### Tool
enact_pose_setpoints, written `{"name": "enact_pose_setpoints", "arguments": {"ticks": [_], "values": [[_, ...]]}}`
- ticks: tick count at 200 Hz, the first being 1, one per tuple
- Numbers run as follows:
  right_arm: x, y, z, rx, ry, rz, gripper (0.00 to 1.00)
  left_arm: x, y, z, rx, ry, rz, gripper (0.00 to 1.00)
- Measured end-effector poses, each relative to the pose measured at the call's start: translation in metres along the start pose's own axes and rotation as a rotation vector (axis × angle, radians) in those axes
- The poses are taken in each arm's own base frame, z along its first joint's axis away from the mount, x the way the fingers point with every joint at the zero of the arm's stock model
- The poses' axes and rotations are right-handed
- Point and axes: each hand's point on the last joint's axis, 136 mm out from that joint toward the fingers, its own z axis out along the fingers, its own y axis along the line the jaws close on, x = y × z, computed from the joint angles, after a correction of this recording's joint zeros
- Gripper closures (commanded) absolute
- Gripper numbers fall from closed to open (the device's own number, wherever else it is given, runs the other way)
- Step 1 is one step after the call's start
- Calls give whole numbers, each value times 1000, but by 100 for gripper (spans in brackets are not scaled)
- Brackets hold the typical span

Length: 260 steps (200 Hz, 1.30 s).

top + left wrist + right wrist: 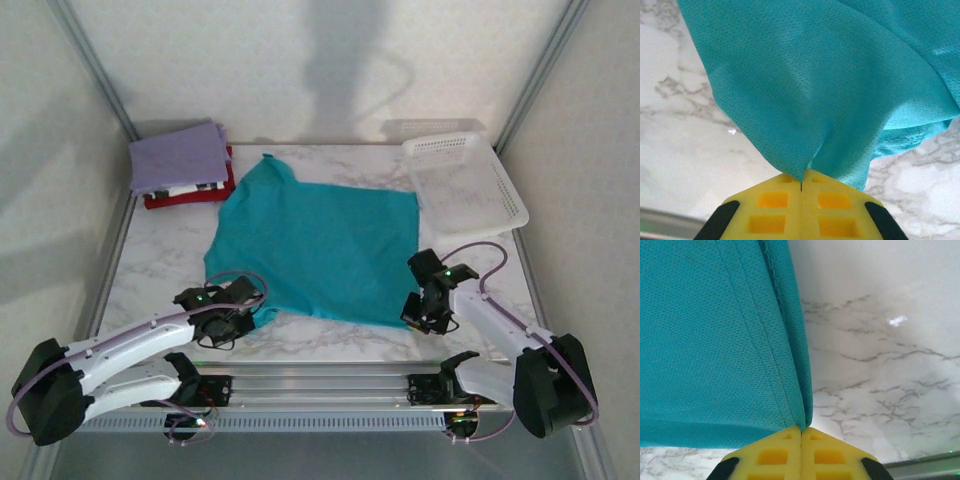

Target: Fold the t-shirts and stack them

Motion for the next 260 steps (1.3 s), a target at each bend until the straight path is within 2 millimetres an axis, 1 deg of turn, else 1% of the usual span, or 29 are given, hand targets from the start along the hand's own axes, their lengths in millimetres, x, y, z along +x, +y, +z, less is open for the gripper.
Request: {"name": "enact_pose_setpoints", "arguments": {"ticks": [36, 57, 64, 72, 85, 98, 111, 126, 148, 170, 183, 202, 224, 260], "values": [[7, 1, -8, 4, 22, -14, 100, 2, 2, -17, -24, 3, 12, 100], [4, 3, -18, 8, 12, -18, 100, -6, -6, -32, -3, -8, 1, 100], [0, 5, -23, 6, -3, -21, 100, -11, -11, -38, 15, -10, -4, 100], [-6, 10, -29, -5, -19, -24, 100, -21, -17, -43, 28, -16, -22, 100], [-19, 19, -36, -21, -35, -23, 100, -45, -27, -49, 35, -32, -42, 100], [-32, 26, -39, -18, -37, -29, 100, -69, -42, -53, 34, -49, -31, 100], [-45, 32, -38, -9, -37, -38, 100, -88, -56, -53, 30, -60, -2, 100], [-57, 36, -37, -5, -41, -45, 100, -104, -67, -50, 27, -64, 33, 100], [-72, 38, -38, 12, -61, -54, 100, -125, -75, -46, 6, -65, 79, 100], [-91, 42, -38, 34, -90, -67, 100, -149, -84, -47, 1, -81, 111, 100], [-99, 43, -37, 52, -108, -77, 100, -161, -86, -47, -2, -89, 122, 100], [-109, 40, -34, 84, -126, -81, 100, -172, -86, -45, -11, -92, 139, 100], [-117, 36, -31, 110, -142, -77, 100, -180, -86, -39, -25, -84, 158, 100], [-130, 33, -26, 138, -161, -74, 100, -193, -96, -30, -27, -77, 189, 100]]}}
